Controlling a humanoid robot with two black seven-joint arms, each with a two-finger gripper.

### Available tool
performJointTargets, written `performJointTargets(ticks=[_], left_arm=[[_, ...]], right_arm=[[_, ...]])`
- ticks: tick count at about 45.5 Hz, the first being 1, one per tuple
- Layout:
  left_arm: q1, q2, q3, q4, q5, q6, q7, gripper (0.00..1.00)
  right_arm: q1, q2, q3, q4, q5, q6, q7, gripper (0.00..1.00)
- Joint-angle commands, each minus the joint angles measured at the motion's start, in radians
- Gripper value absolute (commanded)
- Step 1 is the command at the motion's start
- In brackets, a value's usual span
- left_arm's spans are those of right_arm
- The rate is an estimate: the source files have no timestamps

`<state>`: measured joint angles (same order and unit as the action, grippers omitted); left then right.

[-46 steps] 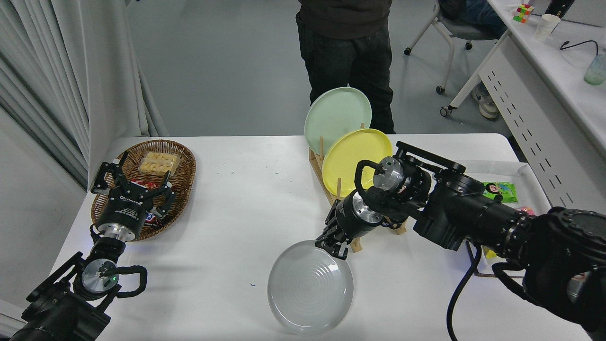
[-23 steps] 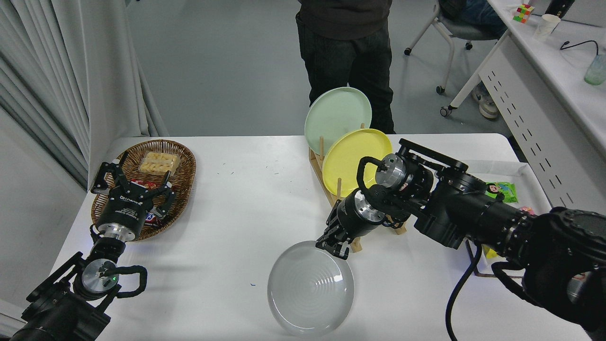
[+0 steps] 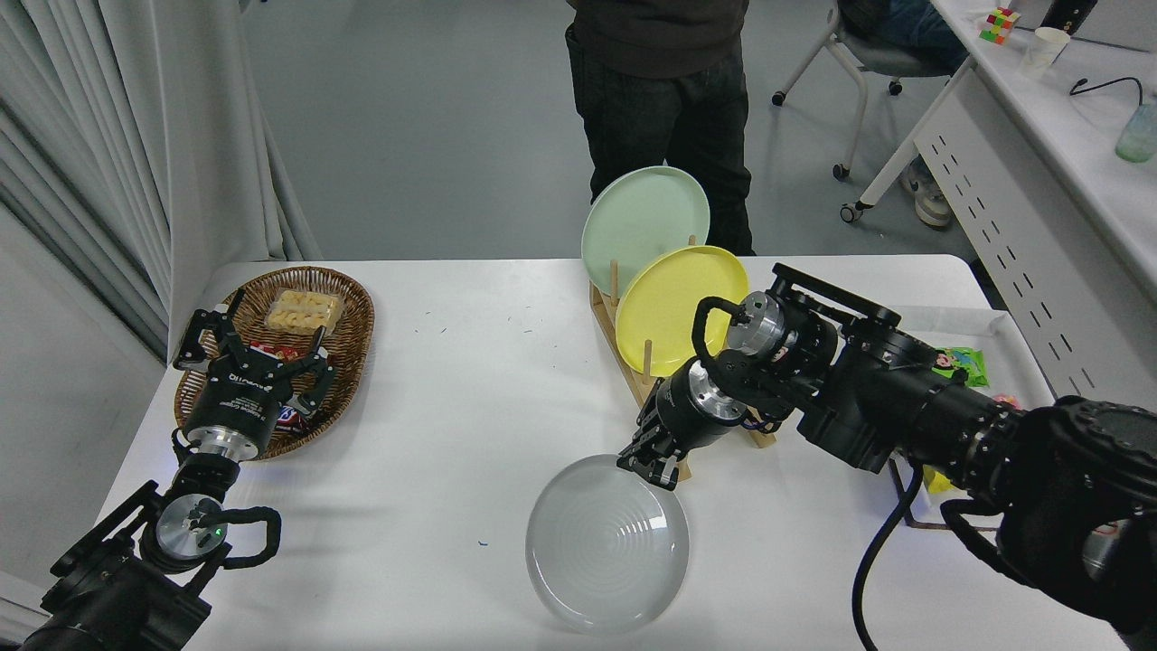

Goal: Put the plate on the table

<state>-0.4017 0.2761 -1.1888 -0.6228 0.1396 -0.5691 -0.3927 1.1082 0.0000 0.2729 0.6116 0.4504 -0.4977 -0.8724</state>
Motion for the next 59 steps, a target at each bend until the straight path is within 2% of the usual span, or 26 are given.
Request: performJointTargets(ticks=[1, 12, 55, 59], left_arm=[[0.000, 0.000, 0.000, 0.000, 0.000, 0.000, 0.000, 0.98], [0.000, 0.000, 0.000, 0.000, 0.000, 0.000, 0.000, 0.98], [0.000, 0.000, 0.000, 0.000, 0.000, 0.000, 0.000, 0.98], [0.000, 0.000, 0.000, 0.000, 0.000, 0.000, 0.000, 0.98]], right_arm=[[-0.001, 0.000, 0.000, -0.013, -0.010, 0.004, 0.000, 0.00], [-0.021, 0.000, 0.000, -0.030, -0.044, 0.077, 0.000, 0.00], [-0.022, 0.000, 0.006, -0.030, -0.047, 0.080, 0.000, 0.00], [-0.021, 0.000, 0.008, -0.030, -0.048, 0.082, 0.000, 0.06]])
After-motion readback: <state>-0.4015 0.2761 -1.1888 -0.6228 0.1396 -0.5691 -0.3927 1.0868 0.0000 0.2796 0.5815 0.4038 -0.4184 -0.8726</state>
